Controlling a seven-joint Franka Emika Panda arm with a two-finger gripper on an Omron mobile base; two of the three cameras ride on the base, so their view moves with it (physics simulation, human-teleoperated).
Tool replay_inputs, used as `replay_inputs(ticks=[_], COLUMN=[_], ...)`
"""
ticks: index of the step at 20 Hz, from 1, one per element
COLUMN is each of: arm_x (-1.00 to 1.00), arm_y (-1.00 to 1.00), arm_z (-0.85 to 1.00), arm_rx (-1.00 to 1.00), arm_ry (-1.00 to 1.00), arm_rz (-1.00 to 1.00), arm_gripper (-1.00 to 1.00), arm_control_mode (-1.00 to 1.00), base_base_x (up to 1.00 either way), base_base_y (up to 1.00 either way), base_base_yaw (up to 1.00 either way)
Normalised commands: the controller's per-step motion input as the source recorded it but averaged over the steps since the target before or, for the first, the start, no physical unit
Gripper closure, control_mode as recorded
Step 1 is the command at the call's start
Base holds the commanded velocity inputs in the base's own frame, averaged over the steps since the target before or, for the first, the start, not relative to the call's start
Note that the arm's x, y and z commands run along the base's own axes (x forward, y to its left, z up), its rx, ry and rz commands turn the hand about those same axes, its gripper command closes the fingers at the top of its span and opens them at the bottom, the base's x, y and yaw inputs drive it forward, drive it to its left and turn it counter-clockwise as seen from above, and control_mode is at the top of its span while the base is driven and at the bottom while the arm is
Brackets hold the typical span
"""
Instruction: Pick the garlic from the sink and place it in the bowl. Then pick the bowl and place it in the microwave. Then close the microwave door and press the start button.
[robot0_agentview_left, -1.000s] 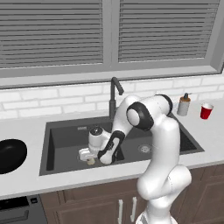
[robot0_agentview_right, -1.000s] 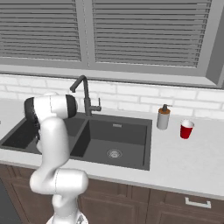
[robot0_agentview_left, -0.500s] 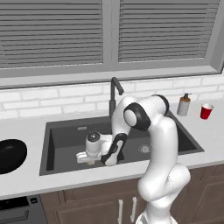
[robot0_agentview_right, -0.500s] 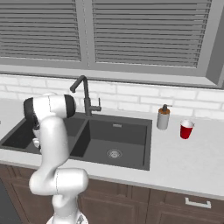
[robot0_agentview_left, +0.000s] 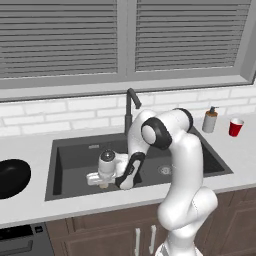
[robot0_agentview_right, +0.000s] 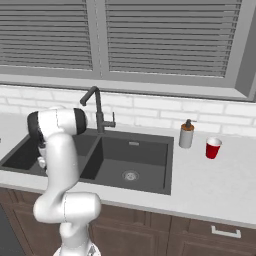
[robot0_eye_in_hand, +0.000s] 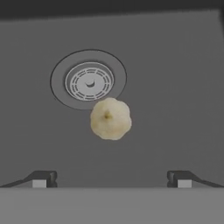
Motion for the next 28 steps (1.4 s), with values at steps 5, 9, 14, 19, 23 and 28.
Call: replay_inputs(ticks=[5,9,14,19,23,28], arm_x=[0.71,0.52,0.28,0.13,0.12,0.21], arm_y=[0.0,0.08,0.28,0.53,0.51,0.31], arm_z=[0.0,0.0,0.0,0.04,0.17,0.19], arm_rx=[0.01,0.0,0.0,-0.02,-0.03,-0.06], arm_ry=[0.17,0.25,0.21,0.26,0.3,0.23], arm_rz=[0.02,0.06,0.08,0.07,0.03,0.0], arm_gripper=[-1.0,-1.0,-1.0,-1.0,-1.0,-1.0], arm_control_mode=[-1.0,-1.0,-1.0,-1.0,-1.0,-1.0], base_base_x=[0.0,0.0,0.0,0.0,0.0,0.0], base_base_y=[0.0,0.0,0.0,0.0,0.0,0.0], base_base_yaw=[0.0,0.0,0.0,0.0,0.0,0.0])
